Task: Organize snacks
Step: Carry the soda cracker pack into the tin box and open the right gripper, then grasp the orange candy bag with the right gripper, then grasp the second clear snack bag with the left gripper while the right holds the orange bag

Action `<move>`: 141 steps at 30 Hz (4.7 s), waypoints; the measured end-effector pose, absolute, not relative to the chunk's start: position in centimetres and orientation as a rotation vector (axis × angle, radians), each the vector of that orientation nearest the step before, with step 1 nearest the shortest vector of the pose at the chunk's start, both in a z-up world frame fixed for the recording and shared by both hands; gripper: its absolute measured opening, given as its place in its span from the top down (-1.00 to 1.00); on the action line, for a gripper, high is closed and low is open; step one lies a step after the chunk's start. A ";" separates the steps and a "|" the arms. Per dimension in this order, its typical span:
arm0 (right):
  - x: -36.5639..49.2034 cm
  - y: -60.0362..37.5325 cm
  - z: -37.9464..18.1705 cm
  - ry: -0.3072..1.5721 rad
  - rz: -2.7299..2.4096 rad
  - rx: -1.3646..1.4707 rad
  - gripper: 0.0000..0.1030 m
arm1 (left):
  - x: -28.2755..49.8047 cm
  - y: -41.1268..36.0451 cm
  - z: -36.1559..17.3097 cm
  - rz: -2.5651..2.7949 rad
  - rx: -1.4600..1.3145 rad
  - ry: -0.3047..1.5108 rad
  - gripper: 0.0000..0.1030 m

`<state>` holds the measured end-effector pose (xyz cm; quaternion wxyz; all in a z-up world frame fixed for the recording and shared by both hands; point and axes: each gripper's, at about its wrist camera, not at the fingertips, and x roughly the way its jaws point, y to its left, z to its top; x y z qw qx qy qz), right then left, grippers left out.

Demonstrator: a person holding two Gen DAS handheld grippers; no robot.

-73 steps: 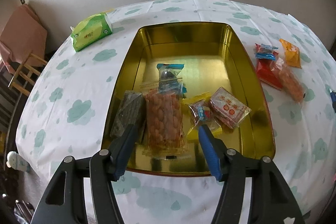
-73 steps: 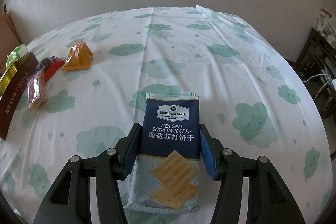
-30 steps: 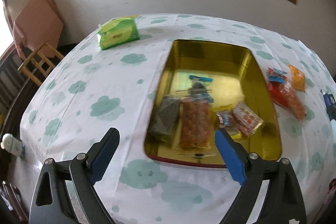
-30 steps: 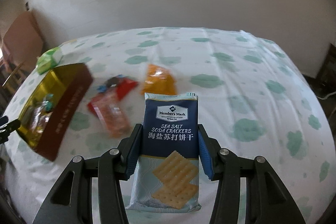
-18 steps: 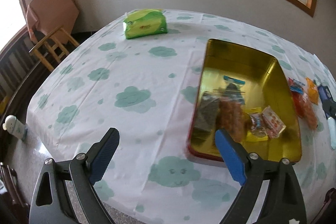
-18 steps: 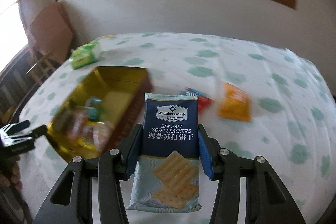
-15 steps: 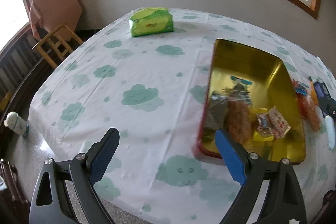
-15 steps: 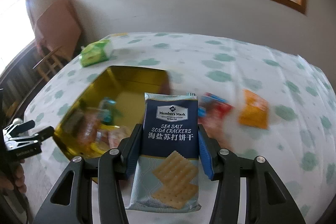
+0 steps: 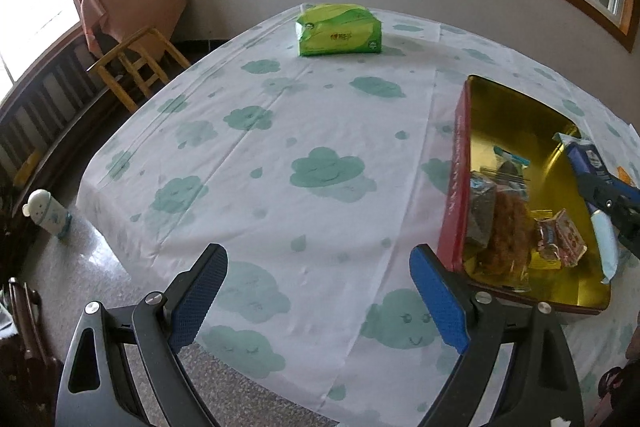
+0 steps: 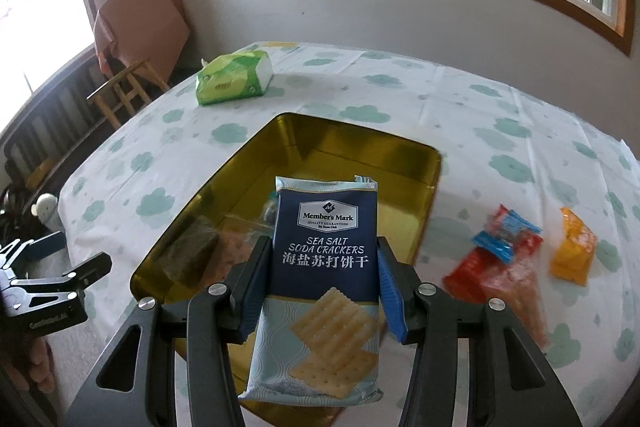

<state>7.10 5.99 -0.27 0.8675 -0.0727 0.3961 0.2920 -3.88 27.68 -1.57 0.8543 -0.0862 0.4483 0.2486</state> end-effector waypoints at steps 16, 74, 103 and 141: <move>7.9 7.3 -3.1 0.905 0.617 -0.163 0.02 | -4.3 27.9 -1.5 0.528 -0.184 0.944 -0.78; 23.2 -12.9 -6.8 0.865 0.297 0.050 -0.19 | 7.3 7.3 0.9 0.121 0.025 0.965 -0.79; 14.7 -23.0 -7.2 0.833 0.218 0.049 0.06 | 13.5 -0.7 -3.5 0.053 -0.194 1.128 -0.77; 15.1 -23.2 -7.6 0.855 0.243 0.087 0.03 | 13.2 -0.3 -5.7 0.092 -0.026 1.170 0.34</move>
